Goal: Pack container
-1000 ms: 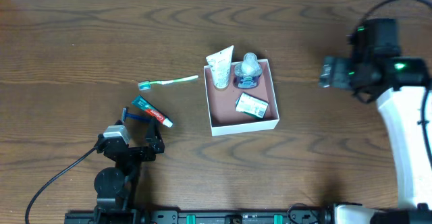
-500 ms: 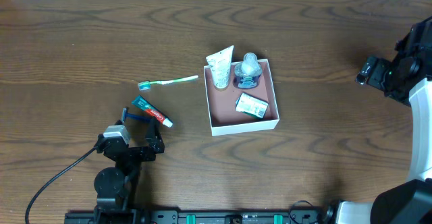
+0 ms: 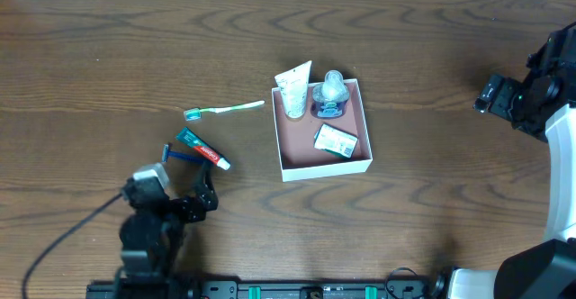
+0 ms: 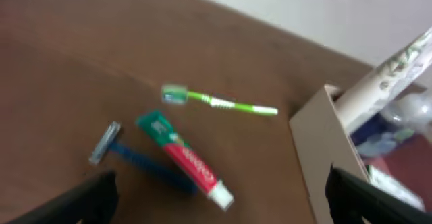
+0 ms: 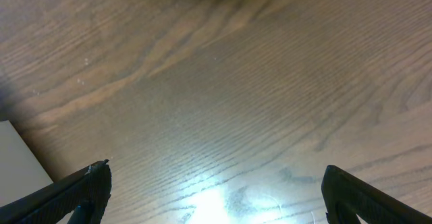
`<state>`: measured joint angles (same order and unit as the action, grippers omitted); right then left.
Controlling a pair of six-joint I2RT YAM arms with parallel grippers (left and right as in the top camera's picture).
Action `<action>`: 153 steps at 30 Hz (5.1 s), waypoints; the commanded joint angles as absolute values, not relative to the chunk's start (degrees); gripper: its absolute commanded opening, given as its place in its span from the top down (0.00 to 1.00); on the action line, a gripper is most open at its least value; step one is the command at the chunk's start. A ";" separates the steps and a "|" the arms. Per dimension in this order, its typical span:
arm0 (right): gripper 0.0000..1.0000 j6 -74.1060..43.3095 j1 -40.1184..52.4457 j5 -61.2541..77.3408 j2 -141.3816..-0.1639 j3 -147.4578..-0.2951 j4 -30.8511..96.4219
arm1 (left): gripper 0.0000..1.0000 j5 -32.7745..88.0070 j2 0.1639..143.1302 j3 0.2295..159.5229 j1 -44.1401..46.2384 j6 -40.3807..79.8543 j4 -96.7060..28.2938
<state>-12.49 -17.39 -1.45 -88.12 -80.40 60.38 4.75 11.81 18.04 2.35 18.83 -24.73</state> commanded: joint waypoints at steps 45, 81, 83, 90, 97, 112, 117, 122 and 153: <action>0.01 -13.26 -17.61 -1.26 -88.25 -80.58 60.23 | 0.17 6.35 97.32 66.65 2.20 45.56 -49.10; 0.01 -13.26 -17.61 -1.26 -88.25 -80.58 60.23 | 0.17 6.35 108.09 66.61 2.20 38.06 -41.63; 0.01 -13.26 -17.61 -1.26 -88.25 -80.58 60.23 | 0.17 6.33 108.09 66.61 2.20 37.45 -41.28; 0.01 -13.26 -17.61 -1.26 -88.25 -80.58 60.23 | 0.17 5.65 108.36 66.59 2.22 36.42 -38.85; 0.01 -13.26 -17.61 -1.26 -88.25 -80.58 60.23 | 0.18 4.86 108.36 65.19 2.22 36.47 -38.79; 0.01 -13.26 -17.61 -1.26 -88.25 -80.58 60.23 | 0.55 4.91 108.36 60.16 2.22 36.47 -39.38; 0.01 -13.23 -17.61 -1.26 -88.25 -80.58 60.25 | 0.73 4.89 108.36 60.16 2.22 36.47 -40.88; 0.01 -13.26 -17.61 -1.26 -88.25 -80.58 60.23 | 0.75 8.38 108.31 60.23 2.22 35.31 -41.28; 0.01 -13.26 -17.61 -1.26 -88.25 -80.58 60.23 | 0.86 26.57 73.67 63.16 8.71 13.89 -43.16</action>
<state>-12.60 -17.39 -1.26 -88.12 -80.40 60.25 25.61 77.82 62.39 5.52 16.08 -44.05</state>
